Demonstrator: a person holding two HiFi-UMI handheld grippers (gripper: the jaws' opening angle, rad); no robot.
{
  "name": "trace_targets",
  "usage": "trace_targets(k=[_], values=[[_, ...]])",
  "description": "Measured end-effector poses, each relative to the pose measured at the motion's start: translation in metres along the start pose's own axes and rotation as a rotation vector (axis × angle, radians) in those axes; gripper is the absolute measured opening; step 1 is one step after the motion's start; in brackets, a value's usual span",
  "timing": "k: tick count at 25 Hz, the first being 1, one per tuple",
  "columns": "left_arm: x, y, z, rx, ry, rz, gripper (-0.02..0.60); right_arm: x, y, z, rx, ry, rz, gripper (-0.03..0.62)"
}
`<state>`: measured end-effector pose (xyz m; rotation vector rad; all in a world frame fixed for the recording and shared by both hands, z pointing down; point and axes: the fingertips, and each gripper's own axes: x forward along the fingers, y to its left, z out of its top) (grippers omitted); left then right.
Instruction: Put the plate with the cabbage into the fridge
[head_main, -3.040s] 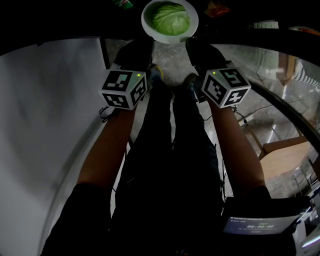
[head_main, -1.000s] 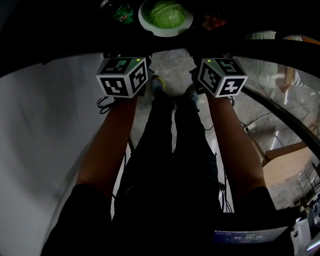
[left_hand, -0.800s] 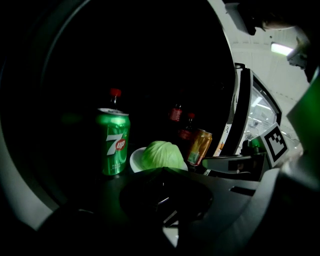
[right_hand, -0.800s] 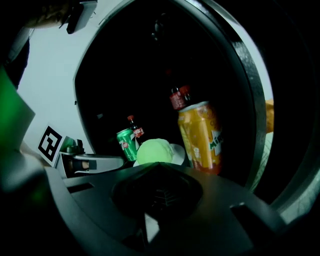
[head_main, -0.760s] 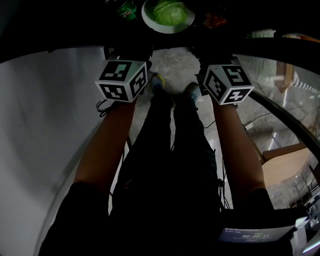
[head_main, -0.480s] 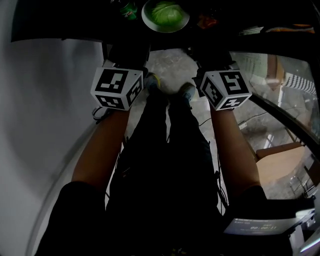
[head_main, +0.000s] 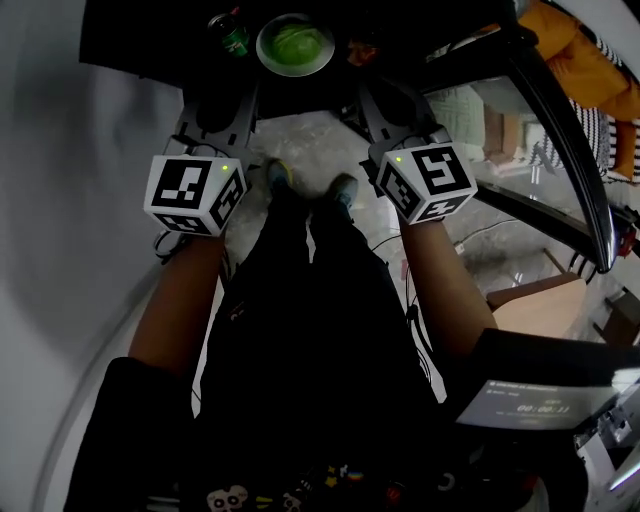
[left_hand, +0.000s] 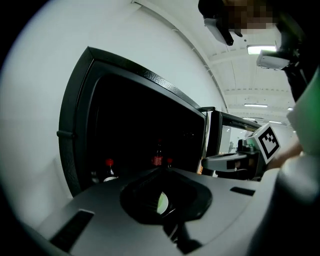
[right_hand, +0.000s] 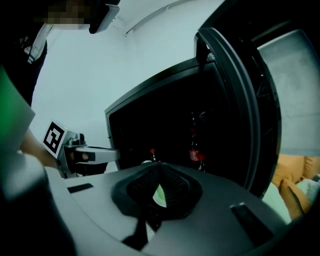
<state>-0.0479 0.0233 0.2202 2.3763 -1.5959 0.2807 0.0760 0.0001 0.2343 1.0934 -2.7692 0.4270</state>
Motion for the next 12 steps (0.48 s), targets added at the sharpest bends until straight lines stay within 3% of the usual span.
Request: trace_targets(k=[12], values=[[-0.029,-0.034,0.008,-0.021,-0.001,-0.026,0.005,-0.04,0.027,0.012,-0.028,0.024,0.05,0.005]])
